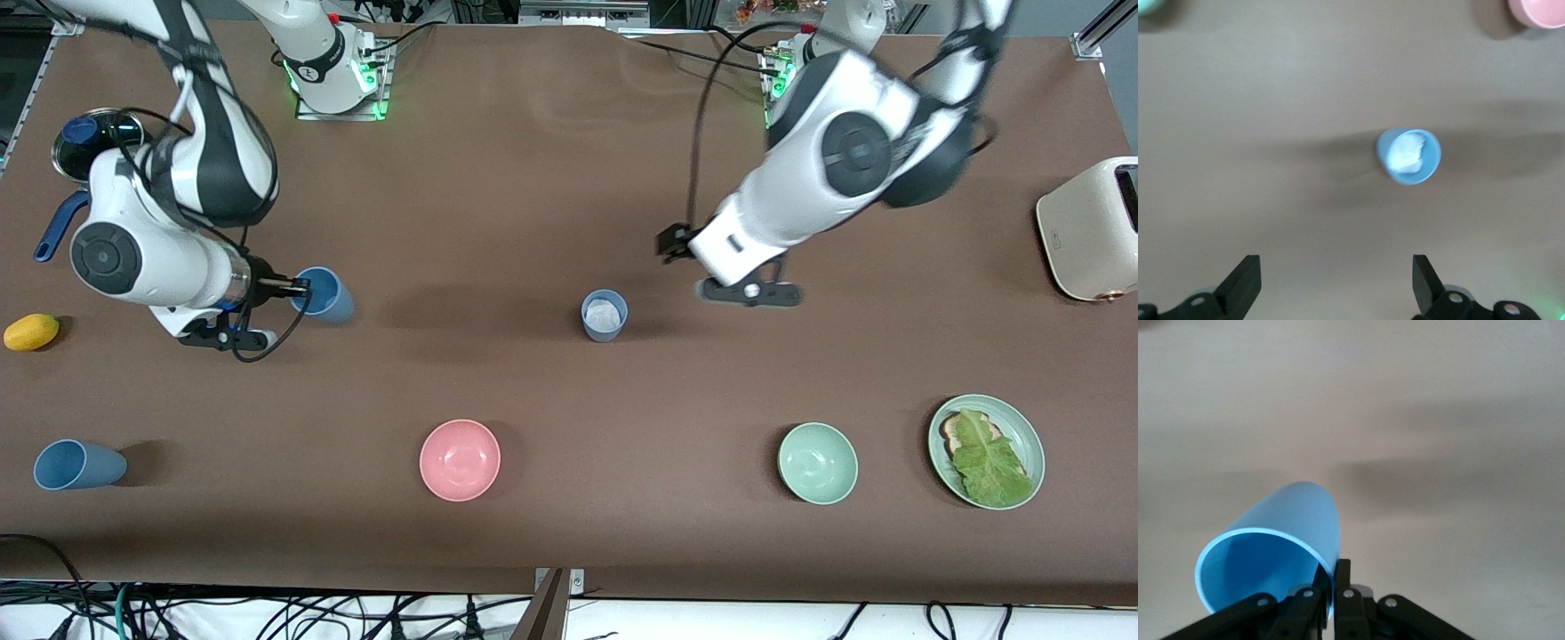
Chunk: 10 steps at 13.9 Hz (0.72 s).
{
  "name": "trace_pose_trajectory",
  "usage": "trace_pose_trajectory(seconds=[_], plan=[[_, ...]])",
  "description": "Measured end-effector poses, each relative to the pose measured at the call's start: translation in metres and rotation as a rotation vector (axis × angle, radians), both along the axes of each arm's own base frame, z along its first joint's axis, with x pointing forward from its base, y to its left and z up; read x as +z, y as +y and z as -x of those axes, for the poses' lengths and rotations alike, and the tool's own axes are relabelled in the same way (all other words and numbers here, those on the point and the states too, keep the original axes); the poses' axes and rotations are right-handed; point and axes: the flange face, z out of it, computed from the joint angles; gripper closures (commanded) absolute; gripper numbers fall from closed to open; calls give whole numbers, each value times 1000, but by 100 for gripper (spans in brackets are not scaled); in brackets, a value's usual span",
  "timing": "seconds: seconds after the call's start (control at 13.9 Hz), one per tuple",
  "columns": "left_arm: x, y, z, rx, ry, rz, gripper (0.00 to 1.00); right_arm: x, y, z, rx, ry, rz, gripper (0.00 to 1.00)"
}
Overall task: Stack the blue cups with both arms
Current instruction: 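Carry the blue cup over the tissue cup with the right gripper while the left withdraws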
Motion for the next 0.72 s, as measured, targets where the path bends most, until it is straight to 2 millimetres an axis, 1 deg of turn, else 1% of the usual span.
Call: trace_pose_trajectory(seconds=[0.07,0.14,0.29,0.36,0.43,0.57,0.65,0.72], plan=[[21,22,-4,-43,0,-20,0,20,33,0,-11,-23,0,100],[38,41,-8,-91,-2,-28,0,34,68,5,-28,-40,-2,100],[65,70,-14,-145,-28,-33,0,51,143,22,-83,-55,-16,100],[76,85,-14,-136,-43,-36,0,54,177,30,-105,-61,-16,100],[89,101,-11,-120,-57,-41,0,56,206,35,-123,-66,-17,100],[106,140,-5,-67,-75,-56,0,55,255,39,-151,-76,-28,100],[109,165,-3,-29,-77,-63,0,52,278,41,-168,-79,-33,100],[107,192,-2,3,-79,-67,0,47,299,43,-190,-79,-36,100]])
